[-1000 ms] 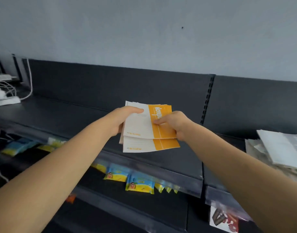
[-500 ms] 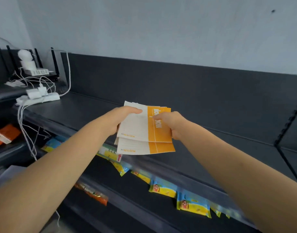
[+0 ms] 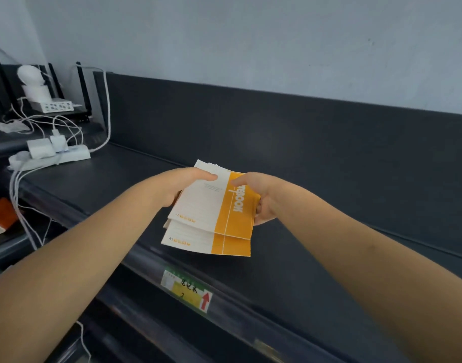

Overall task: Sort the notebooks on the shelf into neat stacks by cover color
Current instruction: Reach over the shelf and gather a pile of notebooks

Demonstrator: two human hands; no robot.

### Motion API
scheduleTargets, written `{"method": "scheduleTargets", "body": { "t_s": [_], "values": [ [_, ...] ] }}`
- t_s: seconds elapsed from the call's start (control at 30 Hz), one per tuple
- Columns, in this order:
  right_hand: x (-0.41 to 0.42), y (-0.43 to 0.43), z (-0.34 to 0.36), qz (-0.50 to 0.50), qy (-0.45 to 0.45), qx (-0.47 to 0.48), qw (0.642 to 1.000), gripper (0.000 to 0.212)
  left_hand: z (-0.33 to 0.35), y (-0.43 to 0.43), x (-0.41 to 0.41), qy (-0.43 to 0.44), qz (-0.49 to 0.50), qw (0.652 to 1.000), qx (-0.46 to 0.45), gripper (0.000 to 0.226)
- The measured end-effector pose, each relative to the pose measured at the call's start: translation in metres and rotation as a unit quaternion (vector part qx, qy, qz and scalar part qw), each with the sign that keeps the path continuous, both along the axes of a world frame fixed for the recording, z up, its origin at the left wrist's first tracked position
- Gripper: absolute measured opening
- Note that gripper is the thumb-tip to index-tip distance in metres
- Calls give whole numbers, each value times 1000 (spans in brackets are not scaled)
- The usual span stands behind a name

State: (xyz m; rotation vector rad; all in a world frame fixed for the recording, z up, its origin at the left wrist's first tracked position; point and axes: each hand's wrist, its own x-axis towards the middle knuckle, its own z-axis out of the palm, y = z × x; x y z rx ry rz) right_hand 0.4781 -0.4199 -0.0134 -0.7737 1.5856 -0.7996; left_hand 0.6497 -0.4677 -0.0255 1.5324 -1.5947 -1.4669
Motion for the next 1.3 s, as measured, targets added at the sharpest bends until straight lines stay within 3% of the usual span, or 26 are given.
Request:
{"method": "scheduleTargets", "body": {
  "t_s": [0.47,0.63,0.87,1.0,1.3],
  "values": [
    [47,-78,-13,-52,12,9,999,53,-12,-95,39,-65,-57,996,5,36],
    [87,-108,-12,-94,10,25,995,71,-9,-134,68,-73,-97,993,6,41],
    [146,-131,-3,-153,21,24,988,64,-3,-169,121,-74,-138,988,16,49],
    [182,-140,0,-159,27,30,986,55,-2,-180,155,-67,-134,988,21,41],
    [218,-158,-13,-182,1,33,983,69,-11,-202,188,-91,-91,992,-10,60]
  ]
}}
